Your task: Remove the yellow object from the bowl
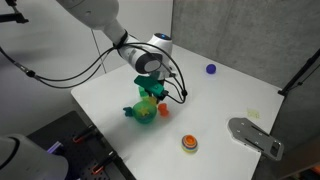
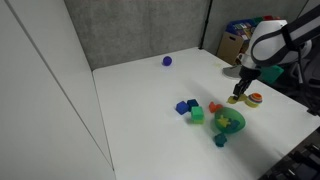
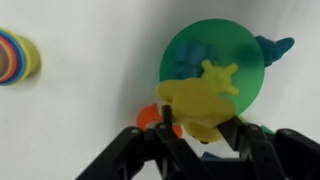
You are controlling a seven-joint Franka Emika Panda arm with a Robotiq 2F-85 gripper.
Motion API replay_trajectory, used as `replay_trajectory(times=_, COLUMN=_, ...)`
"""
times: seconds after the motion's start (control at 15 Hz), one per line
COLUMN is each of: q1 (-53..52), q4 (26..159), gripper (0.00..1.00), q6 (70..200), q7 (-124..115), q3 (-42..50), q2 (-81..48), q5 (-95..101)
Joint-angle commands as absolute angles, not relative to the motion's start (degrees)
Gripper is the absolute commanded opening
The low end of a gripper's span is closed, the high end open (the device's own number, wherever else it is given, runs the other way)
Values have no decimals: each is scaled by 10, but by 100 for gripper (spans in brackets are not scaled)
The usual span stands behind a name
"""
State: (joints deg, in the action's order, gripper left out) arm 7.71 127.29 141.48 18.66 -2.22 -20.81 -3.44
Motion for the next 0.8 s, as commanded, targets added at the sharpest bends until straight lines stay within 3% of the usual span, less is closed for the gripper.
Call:
replay_trajectory(times=0.0, q1=74, q4=1284, gripper=76, q6=1458, q7=138, q3=10, q2=-159, q5=-25)
replay_trajectory(times=0.13, q1=68, q4=1291, gripper=76, q6=1474, q7=123, q3=20, q2=-141, q5=-18)
replay_trajectory(times=0.33, q1=63, q4=1299, gripper=98, q6=1455, q7=118, q3=18, q2=-115, q5=-19)
replay_trajectory(times=0.73, q1=45, q4=1305, gripper=100, q6=1338, q7=119, q3=13, q2=-53, q5=-24)
